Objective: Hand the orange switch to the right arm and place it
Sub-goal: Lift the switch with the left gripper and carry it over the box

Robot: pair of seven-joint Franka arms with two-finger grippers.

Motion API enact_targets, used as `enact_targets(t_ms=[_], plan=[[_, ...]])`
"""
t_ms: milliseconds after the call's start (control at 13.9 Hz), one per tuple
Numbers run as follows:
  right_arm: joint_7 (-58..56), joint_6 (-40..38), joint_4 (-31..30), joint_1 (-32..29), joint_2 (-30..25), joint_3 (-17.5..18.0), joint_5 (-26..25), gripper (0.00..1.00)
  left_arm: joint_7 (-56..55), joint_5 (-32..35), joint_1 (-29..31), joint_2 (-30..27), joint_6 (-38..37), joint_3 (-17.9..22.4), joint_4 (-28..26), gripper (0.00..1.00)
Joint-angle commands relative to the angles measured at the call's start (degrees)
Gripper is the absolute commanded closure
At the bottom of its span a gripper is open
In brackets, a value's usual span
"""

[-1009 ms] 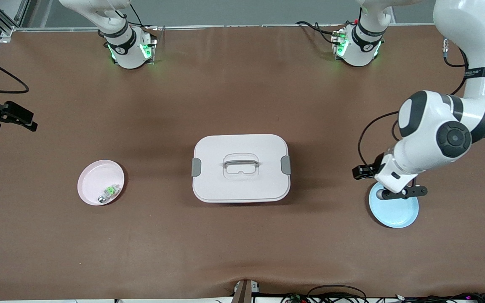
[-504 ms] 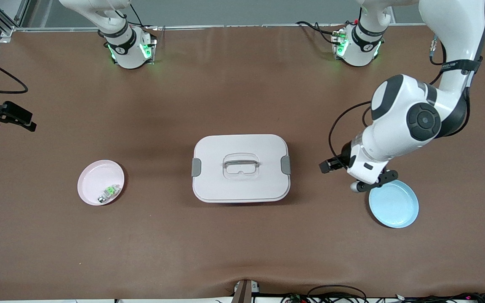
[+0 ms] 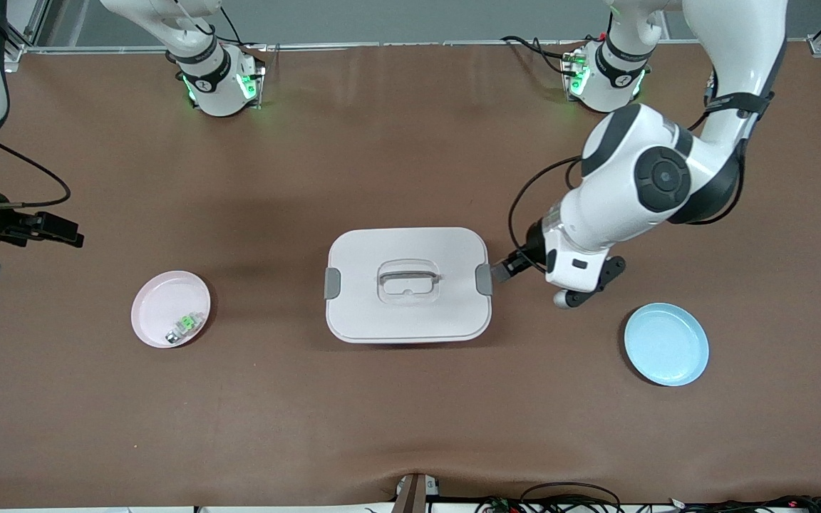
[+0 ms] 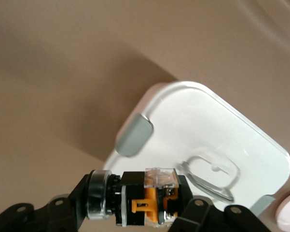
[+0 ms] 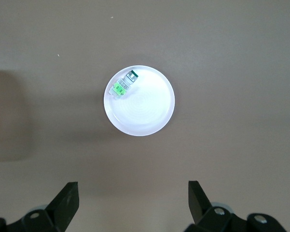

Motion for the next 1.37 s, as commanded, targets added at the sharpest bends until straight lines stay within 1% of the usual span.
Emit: enact_targets(t_ms=[0, 144, 360, 504, 720, 865, 1009, 1081, 1297], plan=[[-1.2, -0.26, 1.6, -2.14, 2.5, 0.53, -0.07, 0.0, -7.88, -1.14, -2.76, 2.13, -1.32, -0.09, 3.77, 0.91], [-1.2, 0.01, 2.04, -2.41, 3.81, 0.53, 0.11, 0.0, -11.76, -3.94, -4.43, 3.7, -1.23, -0.1, 6.22, 0.95], [-0.58, 0.79, 2.13, -1.89, 3.82, 0.79, 1.33, 0.0, -19.84, -4.57, -7.6, 6.52, -0.53, -0.01, 10.01, 0.96], [-0.41, 1.85, 1.7, -1.71, 3.64, 0.7, 7.38, 0.0, -25.2, -4.57, -9.53, 7.58, 1.39, -0.01, 11.42, 0.97], [4.93, 3.6, -0.93, -0.48, 2.59, 0.79, 13.53, 0.0, -32.06, -4.57, -11.47, 8.02, 4.82, -0.01, 11.6, 0.98], [6.36, 5.71, -4.44, 0.13, 0.4, 0.79, 18.37, 0.0, -34.53, -4.57, -13.31, 9.33, 6.94, -0.01, 13.0, 0.98], [6.36, 10.96, -10.93, 0.13, -3.63, 0.79, 24.6, 0.0, -36.38, -4.57, -14.11, 10.47, 7.64, 0.08, 14.49, 0.98], [6.28, 14.04, -14.53, 0.31, -5.83, 0.88, 27.16, 0.0, -36.91, -4.57, -14.81, 10.65, 9.21, 0.08, 14.5, 0.98], [5.57, 20.37, -21.66, 3.81, -10.67, 1.06, 31.65, 0.0, -37.35, -4.57, -15.52, 10.74, 11.25, 0.17, 14.5, 0.99]])
